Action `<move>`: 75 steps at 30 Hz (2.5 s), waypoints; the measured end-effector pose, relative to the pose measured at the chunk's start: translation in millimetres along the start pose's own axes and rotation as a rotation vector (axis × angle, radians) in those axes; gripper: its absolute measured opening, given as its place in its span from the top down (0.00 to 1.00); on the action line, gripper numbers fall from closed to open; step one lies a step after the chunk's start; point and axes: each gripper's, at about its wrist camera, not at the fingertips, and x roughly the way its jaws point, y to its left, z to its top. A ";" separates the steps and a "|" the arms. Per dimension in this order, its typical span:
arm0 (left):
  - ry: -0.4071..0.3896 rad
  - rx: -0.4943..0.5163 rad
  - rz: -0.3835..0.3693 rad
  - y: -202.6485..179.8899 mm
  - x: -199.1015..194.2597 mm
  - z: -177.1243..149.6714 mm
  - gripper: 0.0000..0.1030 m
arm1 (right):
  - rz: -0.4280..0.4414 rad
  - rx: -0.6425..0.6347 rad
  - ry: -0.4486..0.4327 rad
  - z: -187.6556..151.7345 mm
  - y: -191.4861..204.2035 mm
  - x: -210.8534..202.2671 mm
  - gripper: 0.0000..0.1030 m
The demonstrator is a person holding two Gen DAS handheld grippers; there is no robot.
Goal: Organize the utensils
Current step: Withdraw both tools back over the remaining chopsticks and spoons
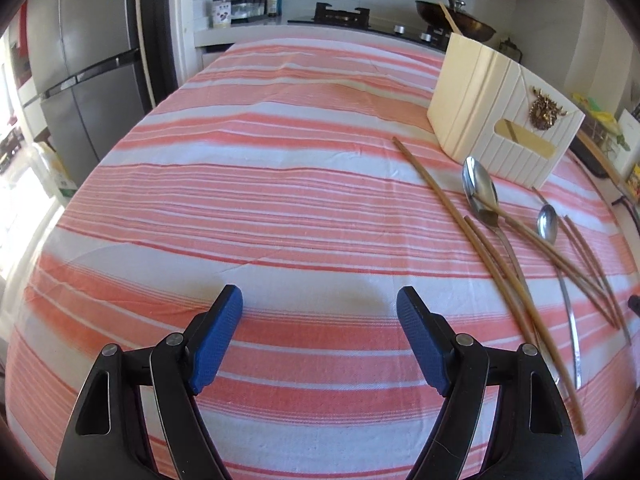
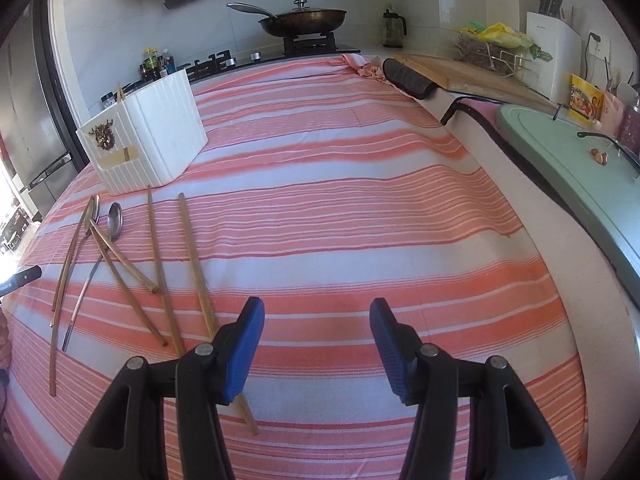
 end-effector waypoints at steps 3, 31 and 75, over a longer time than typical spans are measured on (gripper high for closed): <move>0.004 -0.005 -0.009 1.0 1.4 0.5 0.15 | -0.002 0.006 0.006 -1.2 0.4 1.3 0.46; 0.005 -0.011 -0.015 -0.5 1.4 0.0 0.12 | 0.043 -0.024 -0.032 -10.2 29.9 -14.1 0.46; 0.029 -0.003 -0.064 -80.6 -6.5 8.6 0.07 | 0.087 -0.046 -0.064 -16.0 41.6 -26.1 0.46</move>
